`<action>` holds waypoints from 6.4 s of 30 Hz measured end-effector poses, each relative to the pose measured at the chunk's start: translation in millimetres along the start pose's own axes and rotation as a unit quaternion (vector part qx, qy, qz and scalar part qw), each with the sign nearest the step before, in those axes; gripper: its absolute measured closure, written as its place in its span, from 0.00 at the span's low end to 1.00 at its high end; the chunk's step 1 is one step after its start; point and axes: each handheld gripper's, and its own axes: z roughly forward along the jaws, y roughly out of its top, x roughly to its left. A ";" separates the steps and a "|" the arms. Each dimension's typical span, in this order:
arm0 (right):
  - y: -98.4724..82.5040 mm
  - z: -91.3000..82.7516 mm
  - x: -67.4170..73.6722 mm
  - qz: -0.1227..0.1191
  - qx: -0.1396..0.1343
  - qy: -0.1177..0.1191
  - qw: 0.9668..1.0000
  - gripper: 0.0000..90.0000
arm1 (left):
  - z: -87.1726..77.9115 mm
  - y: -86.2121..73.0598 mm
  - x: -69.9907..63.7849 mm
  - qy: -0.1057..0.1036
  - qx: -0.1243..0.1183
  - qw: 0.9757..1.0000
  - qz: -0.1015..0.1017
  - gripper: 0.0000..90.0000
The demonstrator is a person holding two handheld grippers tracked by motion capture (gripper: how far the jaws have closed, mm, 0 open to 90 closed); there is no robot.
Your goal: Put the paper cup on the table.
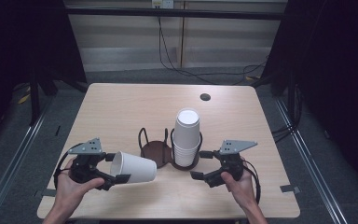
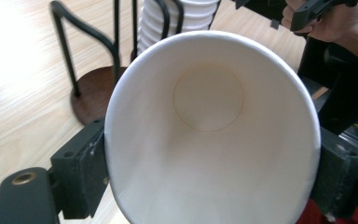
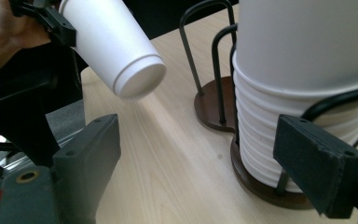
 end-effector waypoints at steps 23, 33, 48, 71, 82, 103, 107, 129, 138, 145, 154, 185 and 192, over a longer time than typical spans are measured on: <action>-3.5 -2.0 -3.6 0.006 0.001 -0.012 1.000 0.17 | -41.4 7.9 41.2 0.073 0.046 0.996 -0.026 0.16; -3.7 -0.7 -3.9 0.005 0.008 -0.014 1.000 0.17 | -41.3 27.3 59.0 0.104 0.081 0.991 -0.015 0.15; -4.1 -0.1 -3.4 -0.001 0.017 -0.016 1.000 0.17 | -11.5 58.3 84.1 0.128 0.167 0.977 -0.009 0.14; -7.7 4.1 -3.2 -0.001 0.034 -0.018 0.999 0.17 | 39.8 69.0 95.9 0.139 0.282 0.949 0.014 0.13; -8.9 4.0 -3.9 -0.001 0.039 -0.019 0.999 0.18 | 53.7 68.3 101.5 0.151 0.284 0.947 0.016 0.08; -11.3 7.4 -3.5 -0.005 0.055 -0.024 0.998 0.18 | 72.6 54.3 101.5 0.138 0.297 0.944 0.038 0.10; -11.6 8.8 -2.8 -0.006 0.059 -0.024 0.998 0.18 | 73.8 49.9 101.6 0.135 0.292 0.946 0.039 0.13; -12.6 7.2 -4.2 0.001 0.055 -0.028 0.998 0.18 | 38.0 19.5 100.6 0.135 0.217 0.967 -0.003 0.18; -13.4 7.8 -4.4 0.002 0.056 -0.029 0.998 0.18 | 22.9 1.3 93.4 0.119 0.151 0.980 -0.047 0.21; -13.2 5.8 -4.6 0.004 0.053 -0.032 0.998 0.18 | 14.4 -6.8 81.7 0.107 0.107 0.987 -0.050 0.21; -13.5 5.5 -4.9 0.006 0.051 -0.033 0.998 0.18 | 3.6 -16.0 62.4 0.110 0.066 0.991 -0.046 0.26; -13.3 4.0 -3.0 0.002 0.036 -0.037 0.999 0.18 | 17.6 -40.4 1.0 0.062 -0.087 0.993 -0.039 0.24; -13.3 4.7 -3.2 0.001 0.036 -0.037 0.999 0.17 | 37.1 -47.6 -3.4 0.056 -0.084 0.994 -0.034 0.22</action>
